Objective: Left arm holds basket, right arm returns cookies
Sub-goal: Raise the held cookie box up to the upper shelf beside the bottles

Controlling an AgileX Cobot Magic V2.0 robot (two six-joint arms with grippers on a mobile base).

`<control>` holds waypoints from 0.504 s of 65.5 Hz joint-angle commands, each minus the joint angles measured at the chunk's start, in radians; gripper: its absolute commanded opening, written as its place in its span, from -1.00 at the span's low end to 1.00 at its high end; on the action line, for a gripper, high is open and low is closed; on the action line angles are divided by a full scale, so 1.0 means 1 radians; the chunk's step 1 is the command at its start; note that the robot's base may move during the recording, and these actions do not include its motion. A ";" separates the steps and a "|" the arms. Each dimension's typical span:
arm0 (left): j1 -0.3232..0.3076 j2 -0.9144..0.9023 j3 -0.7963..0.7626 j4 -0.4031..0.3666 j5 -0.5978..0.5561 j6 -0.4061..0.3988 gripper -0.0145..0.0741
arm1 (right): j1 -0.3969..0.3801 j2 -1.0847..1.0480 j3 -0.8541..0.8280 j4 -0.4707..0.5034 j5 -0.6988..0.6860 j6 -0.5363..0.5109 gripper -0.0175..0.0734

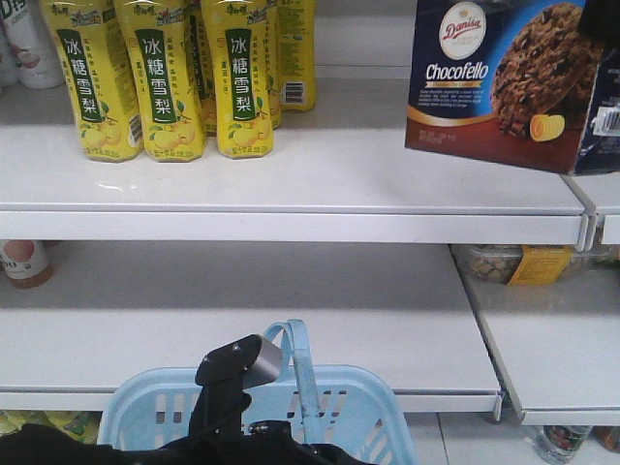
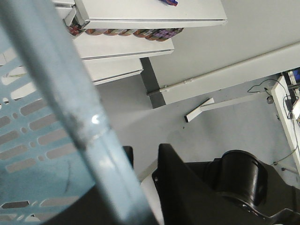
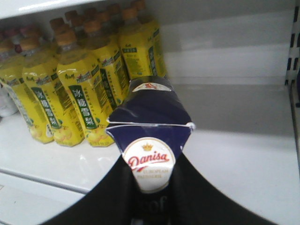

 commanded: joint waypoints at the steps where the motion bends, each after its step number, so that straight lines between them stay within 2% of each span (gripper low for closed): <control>1: -0.001 -0.033 -0.033 -0.008 0.002 0.008 -0.69 | -0.005 0.005 -0.027 -0.049 -0.135 0.030 -0.39; 17: -0.001 -0.033 -0.033 -0.008 0.002 0.008 -0.69 | -0.005 0.105 -0.027 -0.108 -0.174 0.030 -0.63; 33: -0.001 -0.033 -0.033 -0.008 0.002 0.008 -0.69 | -0.005 0.217 -0.027 -0.112 -0.304 0.045 -0.61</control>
